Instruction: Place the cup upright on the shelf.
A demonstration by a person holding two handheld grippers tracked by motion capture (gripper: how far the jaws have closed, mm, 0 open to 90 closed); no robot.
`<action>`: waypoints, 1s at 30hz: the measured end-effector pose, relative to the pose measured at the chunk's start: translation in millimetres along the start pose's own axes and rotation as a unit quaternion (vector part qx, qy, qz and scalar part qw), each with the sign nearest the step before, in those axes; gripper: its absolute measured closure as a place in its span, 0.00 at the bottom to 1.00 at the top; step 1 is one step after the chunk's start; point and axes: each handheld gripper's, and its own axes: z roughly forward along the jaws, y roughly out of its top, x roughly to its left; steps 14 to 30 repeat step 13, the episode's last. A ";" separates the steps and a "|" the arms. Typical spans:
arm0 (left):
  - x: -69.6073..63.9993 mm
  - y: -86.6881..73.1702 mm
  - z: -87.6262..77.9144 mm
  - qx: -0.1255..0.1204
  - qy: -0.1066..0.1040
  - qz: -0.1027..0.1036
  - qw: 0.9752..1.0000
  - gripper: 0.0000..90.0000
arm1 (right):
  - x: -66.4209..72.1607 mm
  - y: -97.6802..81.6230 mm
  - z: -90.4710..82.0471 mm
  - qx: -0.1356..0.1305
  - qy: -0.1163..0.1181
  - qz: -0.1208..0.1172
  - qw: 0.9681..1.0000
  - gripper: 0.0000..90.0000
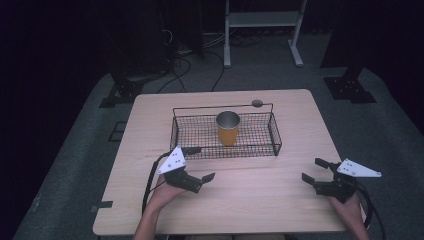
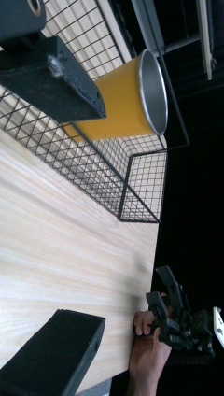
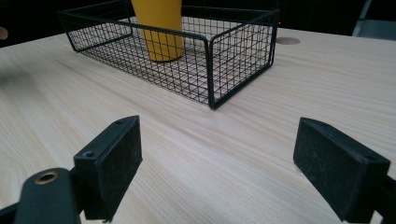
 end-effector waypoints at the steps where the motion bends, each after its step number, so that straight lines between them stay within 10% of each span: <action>1: -1.2 -1.0 -0.8 -0.001 -0.001 0.000 1.000 0.02 | -0.1 0.0 -0.1 -0.001 0.000 0.001 1.000 0.16; 30: -13.2 -12.9 -11.5 -0.016 0.004 -0.013 1.000 0.02 | 0.4 -0.1 0.3 0.001 0.000 -0.002 1.000 0.16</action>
